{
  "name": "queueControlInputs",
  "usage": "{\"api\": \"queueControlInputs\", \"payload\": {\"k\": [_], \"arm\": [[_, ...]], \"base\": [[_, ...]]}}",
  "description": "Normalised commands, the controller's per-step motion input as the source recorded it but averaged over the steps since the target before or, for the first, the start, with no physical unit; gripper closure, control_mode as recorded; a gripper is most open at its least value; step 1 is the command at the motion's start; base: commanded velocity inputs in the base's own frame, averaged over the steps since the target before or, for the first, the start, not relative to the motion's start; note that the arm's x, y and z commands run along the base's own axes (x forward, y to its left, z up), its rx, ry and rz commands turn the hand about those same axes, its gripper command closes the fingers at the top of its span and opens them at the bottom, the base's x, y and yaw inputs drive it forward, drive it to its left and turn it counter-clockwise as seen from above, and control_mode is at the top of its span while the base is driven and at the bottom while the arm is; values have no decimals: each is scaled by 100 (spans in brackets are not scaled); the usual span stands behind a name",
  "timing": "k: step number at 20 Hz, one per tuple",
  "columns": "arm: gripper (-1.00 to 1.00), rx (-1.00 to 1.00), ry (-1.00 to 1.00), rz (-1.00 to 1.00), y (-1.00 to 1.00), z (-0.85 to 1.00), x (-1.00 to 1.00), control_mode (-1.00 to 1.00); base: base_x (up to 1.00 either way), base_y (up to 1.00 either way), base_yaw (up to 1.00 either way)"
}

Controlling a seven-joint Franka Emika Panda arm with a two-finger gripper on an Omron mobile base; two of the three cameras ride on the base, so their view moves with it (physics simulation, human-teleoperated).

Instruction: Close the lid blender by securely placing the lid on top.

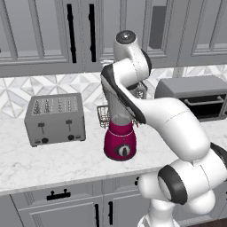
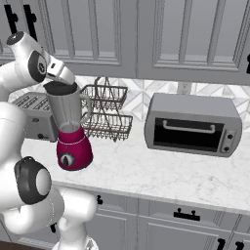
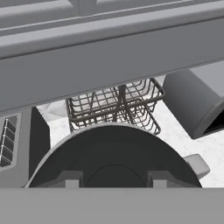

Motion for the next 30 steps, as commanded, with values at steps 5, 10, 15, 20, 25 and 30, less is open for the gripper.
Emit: {"api": "queueControlInputs", "payload": {"k": [5,10,15,20,25,30], "arm": [[100,-2,0,0,-1,0,0,-100],[100,-4,0,0,0,-1,-1,-100],[100,-3,3,0,0,-1,-2,-100],[100,0,4,0,0,0,-16,-100],[100,0,1,0,0,0,-27,-100],[100,0,3,0,0,0,-24,-100]], "base": [[0,0,0],[0,0,0],[0,0,0],[0,0,0],[0,0,0],[0,0,0]]}}
